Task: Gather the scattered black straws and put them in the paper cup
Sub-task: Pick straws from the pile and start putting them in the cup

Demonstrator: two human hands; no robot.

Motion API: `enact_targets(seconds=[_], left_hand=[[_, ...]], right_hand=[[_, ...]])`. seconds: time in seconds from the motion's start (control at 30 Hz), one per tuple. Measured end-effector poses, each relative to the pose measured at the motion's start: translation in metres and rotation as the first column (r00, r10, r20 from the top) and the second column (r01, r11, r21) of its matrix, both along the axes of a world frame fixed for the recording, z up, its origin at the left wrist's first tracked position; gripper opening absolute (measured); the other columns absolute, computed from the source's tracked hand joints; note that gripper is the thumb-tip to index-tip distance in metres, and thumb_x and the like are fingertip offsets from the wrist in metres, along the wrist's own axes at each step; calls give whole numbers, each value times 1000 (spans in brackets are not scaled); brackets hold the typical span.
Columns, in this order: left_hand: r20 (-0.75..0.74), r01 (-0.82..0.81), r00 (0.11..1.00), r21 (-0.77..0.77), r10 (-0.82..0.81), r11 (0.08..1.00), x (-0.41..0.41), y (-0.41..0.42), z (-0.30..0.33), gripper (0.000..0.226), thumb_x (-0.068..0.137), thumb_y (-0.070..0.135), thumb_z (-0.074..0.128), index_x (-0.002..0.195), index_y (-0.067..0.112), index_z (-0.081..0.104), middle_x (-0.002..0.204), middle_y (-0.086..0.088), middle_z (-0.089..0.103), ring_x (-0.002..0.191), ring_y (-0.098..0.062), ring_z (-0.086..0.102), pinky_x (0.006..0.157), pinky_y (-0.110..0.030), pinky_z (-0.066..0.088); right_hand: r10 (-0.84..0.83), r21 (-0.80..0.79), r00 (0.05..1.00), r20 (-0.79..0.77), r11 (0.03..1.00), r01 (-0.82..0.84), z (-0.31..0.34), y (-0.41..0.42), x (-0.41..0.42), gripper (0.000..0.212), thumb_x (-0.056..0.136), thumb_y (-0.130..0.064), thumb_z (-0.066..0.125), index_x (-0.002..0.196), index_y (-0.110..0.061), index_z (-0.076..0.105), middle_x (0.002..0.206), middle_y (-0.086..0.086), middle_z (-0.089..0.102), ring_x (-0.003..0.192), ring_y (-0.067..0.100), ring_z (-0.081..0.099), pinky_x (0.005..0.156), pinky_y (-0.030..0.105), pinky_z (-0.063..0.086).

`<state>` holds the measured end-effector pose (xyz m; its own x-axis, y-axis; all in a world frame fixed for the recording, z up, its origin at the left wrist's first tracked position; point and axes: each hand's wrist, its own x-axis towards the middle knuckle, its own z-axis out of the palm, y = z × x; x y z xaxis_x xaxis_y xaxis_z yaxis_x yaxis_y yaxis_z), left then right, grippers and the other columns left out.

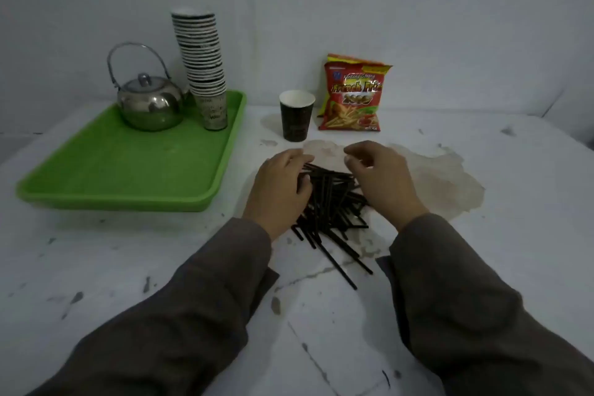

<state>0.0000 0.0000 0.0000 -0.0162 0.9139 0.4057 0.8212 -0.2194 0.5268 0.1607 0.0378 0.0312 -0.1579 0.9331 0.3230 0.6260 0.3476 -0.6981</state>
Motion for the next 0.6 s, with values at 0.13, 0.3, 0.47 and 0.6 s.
enact_targets(seconds=[0.13, 0.3, 0.47, 0.6], left_hand=[[4, -15, 1000, 3, 15, 1000, -4, 19, -6, 30, 88, 13, 48, 116, 19, 59, 124, -5, 57, 116, -21, 49, 103, -39, 39], [51, -48, 998, 27, 47, 998, -17, 31, -18, 25, 88, 10, 47, 103, 18, 65, 100, -1, 64, 98, -18, 52, 86, -37, 45], [43, 0, 999, 5, 0, 1000, -14, 35, -21, 23, 87, 13, 50, 104, 18, 65, 101, -1, 63, 100, -20, 53, 87, -42, 45], [60, 8, 998, -3, -8, 1000, -14, 36, -21, 21, 87, 16, 52, 103, 18, 65, 100, 1, 63, 100, -18, 53, 87, -42, 45]], right_hand=[[-31, -14, 999, 30, 999, 31, -13, 17, -11, 19, 86, -22, 57, 103, -20, 65, 99, -2, 67, 78, 7, 52, 73, 21, 37], [-31, 18, 996, 79, 999, 30, -37, 26, -15, 17, 85, -22, 58, 100, -21, 66, 96, -1, 66, 81, 9, 52, 75, 23, 37], [-44, 58, 997, 66, 998, 40, -49, 25, -11, 14, 84, -22, 60, 97, -21, 65, 82, -9, 56, 81, 9, 48, 75, 21, 33], [-14, 60, 990, 139, 998, 6, -45, 24, -12, 14, 83, -21, 61, 95, -20, 66, 85, -7, 58, 84, 11, 49, 76, 25, 36]])
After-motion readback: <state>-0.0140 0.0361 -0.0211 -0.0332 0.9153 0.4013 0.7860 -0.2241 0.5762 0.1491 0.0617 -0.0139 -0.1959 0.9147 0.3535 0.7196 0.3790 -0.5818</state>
